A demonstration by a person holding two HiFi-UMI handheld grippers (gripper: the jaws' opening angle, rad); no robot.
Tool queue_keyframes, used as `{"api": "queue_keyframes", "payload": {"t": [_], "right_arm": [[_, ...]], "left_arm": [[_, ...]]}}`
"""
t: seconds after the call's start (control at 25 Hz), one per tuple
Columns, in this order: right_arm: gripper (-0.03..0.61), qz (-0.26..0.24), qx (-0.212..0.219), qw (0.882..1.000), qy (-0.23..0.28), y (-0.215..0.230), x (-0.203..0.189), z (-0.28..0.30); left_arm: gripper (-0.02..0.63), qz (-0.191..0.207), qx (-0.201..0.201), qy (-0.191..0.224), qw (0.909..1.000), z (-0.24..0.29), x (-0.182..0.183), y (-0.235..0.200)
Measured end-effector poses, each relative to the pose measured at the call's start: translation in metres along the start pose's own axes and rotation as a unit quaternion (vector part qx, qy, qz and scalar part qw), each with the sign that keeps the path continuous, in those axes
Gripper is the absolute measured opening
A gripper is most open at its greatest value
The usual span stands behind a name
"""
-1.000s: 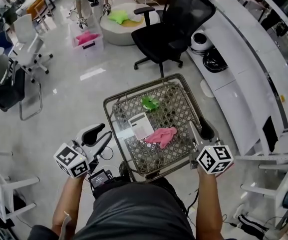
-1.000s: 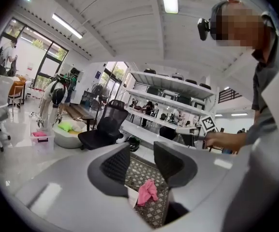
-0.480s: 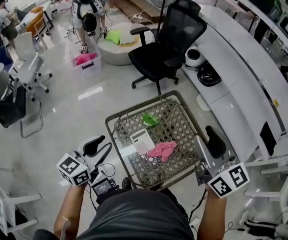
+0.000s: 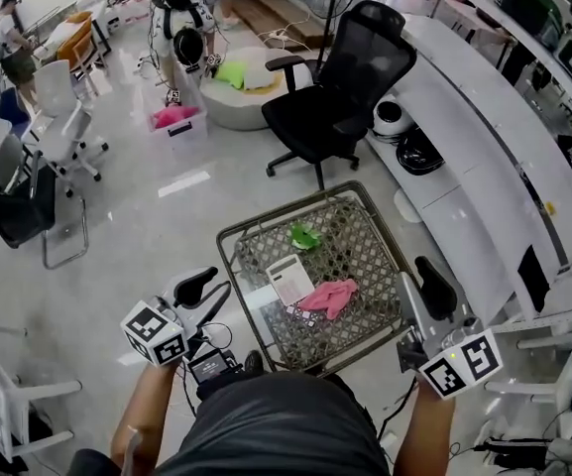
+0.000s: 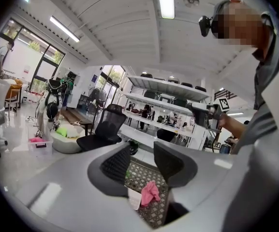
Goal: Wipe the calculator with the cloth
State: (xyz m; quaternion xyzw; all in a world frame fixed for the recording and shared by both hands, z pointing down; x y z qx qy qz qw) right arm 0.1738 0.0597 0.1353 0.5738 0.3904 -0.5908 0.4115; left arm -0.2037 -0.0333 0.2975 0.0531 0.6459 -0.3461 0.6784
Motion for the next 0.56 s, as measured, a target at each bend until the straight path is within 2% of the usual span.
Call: {"api": "queue_keyframes", "payload": {"t": [0.56], "right_arm": [[0.141, 0.0, -0.003, 1.0, -0.006, -0.008, -0.003, -0.006]], "left_arm": [[0.195, -0.006, 0.005, -0.002, 1.0, -0.013, -0.011, 0.005]]}}
Point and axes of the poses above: the fingertips, and each gripper's own axes: z forward along the fingers, y to its right, x out of its top, the point moved 8 cm from there along -z, backward along the fingers, and after that the axes turned 5 degrees about -z, right-handed, at the moved point
